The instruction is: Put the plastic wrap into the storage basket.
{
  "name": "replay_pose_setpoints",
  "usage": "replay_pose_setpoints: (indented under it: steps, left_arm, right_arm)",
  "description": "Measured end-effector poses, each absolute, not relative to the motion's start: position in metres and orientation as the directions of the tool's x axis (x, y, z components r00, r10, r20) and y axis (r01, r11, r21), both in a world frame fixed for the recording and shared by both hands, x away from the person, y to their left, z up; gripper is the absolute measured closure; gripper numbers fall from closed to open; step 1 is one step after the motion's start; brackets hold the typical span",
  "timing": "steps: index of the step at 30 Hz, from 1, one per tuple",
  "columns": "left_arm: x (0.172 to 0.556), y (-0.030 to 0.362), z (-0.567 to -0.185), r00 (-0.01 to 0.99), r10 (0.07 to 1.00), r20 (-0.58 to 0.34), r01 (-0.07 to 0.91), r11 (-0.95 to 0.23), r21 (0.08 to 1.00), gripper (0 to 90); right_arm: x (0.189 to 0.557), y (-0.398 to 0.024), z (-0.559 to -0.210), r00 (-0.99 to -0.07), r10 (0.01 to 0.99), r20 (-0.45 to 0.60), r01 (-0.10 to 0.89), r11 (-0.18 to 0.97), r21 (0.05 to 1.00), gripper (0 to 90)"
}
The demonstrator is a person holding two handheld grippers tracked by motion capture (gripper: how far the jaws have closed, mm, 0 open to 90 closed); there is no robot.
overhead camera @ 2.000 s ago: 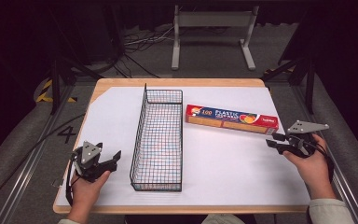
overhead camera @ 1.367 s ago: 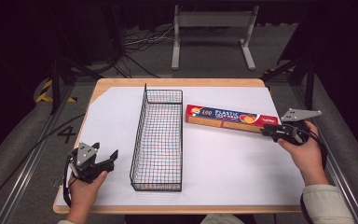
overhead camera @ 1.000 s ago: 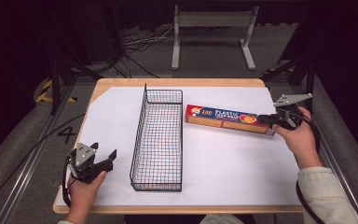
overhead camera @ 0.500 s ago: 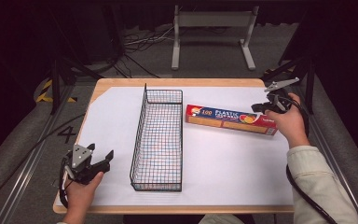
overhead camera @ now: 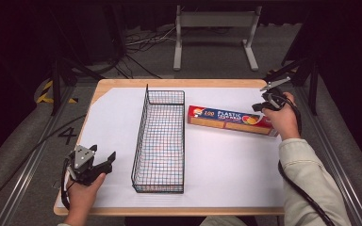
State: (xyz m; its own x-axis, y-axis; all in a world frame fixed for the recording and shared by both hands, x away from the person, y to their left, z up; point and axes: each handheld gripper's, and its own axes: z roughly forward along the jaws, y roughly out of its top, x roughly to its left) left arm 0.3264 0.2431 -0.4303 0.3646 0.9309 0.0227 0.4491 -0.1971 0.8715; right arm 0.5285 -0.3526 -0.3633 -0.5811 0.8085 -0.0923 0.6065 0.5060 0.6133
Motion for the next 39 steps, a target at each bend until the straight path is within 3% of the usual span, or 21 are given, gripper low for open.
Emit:
replay_pose_setpoints:
  steps: [14, 23, 39]
  left_arm:
    - [0.328, 0.242, -0.433, 0.368, 0.930, 0.026, 0.456, -0.204, 0.866, 27.6]
    - [0.327, 0.239, -0.433, 0.380, 0.925, 0.021, 0.457, -0.207, 0.865, 27.4]
    - [0.333, 0.238, -0.432, 0.375, 0.927, 0.009, 0.458, -0.194, 0.868, 27.5]
  right_arm:
    - [0.535, -0.358, -0.380, -0.547, 0.829, -0.117, 0.670, 0.517, 0.533, 90.0]
    - [0.530, -0.360, -0.377, -0.550, 0.832, -0.069, 0.706, 0.508, 0.494, 90.0]
    - [0.461, -0.356, -0.371, -0.577, 0.817, 0.000, 0.761, 0.537, 0.363, 90.0]
